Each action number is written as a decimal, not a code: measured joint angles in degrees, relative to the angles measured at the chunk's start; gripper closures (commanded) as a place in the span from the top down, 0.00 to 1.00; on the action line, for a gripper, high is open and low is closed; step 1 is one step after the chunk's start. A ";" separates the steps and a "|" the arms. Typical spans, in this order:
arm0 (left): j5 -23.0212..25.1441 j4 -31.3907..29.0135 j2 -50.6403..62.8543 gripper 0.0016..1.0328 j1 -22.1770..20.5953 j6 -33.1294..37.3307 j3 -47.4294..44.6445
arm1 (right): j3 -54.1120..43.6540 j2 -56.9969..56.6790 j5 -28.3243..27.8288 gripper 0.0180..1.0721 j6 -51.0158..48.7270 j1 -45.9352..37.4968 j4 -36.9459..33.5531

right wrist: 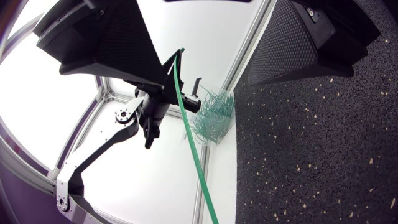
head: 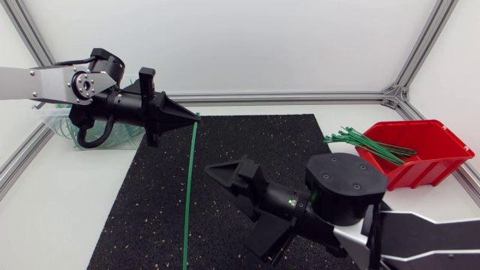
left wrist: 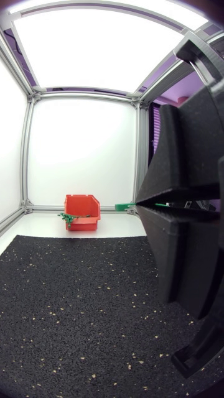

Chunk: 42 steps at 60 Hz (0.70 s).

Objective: Take a green cable tie from the red box, thread the tail through the head to close it, then place it in the transparent bin on the left.

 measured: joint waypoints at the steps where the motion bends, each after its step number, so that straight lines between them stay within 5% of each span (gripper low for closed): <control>1: -0.04 -0.20 0.00 0.03 0.00 0.37 0.00 | -0.15 0.20 -0.24 0.90 -0.37 0.00 0.07; 42: -1.11 -1.51 4.00 0.03 0.02 3.72 1.60 | -3.74 9.60 -2.80 0.89 -4.09 5.09 11.43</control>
